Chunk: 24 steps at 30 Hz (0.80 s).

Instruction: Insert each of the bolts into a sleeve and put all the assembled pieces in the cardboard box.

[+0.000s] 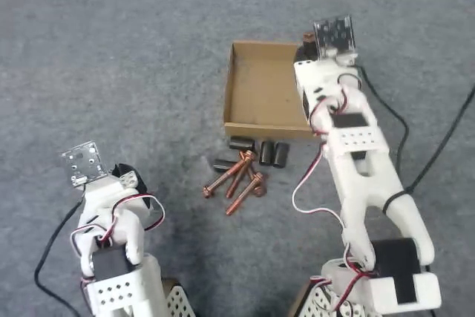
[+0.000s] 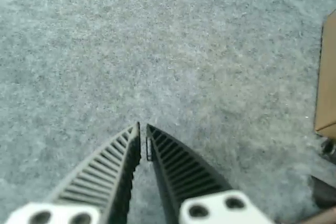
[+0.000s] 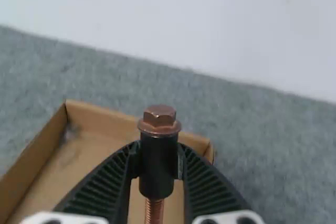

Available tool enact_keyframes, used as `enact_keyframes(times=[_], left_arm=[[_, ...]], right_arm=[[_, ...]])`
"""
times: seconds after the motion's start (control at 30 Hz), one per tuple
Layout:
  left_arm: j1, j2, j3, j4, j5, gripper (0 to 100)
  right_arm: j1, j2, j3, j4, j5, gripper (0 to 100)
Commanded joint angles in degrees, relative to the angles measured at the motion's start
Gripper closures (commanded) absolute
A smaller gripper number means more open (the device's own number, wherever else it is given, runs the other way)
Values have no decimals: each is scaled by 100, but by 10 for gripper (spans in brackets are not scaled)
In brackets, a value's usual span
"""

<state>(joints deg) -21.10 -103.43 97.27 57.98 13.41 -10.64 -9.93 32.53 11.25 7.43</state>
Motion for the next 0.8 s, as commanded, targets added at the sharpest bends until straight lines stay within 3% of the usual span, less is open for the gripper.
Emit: enact_keyframes(times=[0.0,0.27,0.5,0.77], left_arm=[[-9,-62,-75,18,-88,989],[-9,-62,-75,18,-88,990],[-18,-62,-75,18,-88,990],[-18,-62,-75,18,-88,990]], right_arm=[[22,-198,-1108,1095,70,992],[57,1411,-2998,3064,44,992],[57,2668,-4721,4655,-615,992],[215,3793,-6119,5648,-615,992]])
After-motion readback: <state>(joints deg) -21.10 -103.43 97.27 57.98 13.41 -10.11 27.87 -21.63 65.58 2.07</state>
